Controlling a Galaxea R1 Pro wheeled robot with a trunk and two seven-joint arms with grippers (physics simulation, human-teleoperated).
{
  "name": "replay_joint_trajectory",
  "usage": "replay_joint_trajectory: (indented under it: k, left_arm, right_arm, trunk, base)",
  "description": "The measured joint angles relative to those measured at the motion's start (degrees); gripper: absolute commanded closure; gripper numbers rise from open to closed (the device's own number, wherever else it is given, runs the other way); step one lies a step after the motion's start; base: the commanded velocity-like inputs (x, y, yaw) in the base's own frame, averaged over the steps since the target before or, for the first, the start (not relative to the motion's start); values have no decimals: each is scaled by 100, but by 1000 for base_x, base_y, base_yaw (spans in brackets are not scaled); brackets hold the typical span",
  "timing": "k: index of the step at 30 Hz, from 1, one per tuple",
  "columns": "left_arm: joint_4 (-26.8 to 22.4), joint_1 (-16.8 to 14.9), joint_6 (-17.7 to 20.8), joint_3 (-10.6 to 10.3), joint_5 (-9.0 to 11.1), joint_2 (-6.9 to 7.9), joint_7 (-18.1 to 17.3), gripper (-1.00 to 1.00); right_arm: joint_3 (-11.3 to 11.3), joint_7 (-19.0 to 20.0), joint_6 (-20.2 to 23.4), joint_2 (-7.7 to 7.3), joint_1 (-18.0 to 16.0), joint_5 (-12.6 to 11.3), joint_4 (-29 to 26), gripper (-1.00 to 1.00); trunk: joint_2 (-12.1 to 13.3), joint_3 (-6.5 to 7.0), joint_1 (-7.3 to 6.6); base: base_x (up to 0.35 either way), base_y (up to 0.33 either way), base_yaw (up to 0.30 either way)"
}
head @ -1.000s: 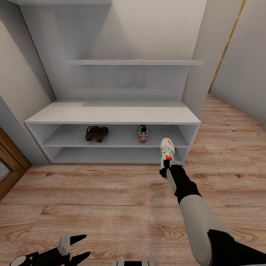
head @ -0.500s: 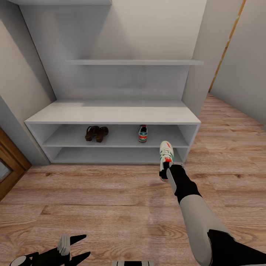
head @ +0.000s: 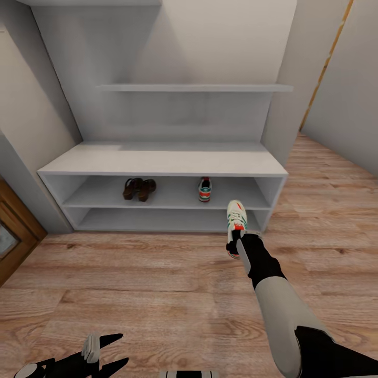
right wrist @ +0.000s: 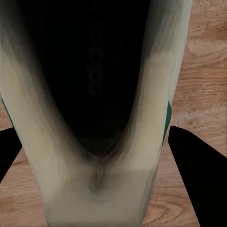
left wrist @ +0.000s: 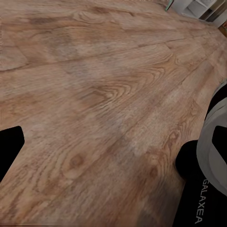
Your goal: Pick up the two gym shoes and the two sandals from the corridor floor and place them onto the hallstand (shoe rack) in the corridor, making sure they are on the rack and not on the floor. Arrange them so the two gym shoes are next to each other and the two sandals are next to each other.
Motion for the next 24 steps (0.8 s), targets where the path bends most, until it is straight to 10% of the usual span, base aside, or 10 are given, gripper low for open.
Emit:
replay_joint_trajectory:
  k: [24]
  left_arm:
    - [3,-1,8,13,-11,-14,12,-100]
  right_arm:
    - [6,-6,2,0,-1,5,-14,100]
  trunk:
    - [0,-105,-2]
  base:
    - [54,-64,123]
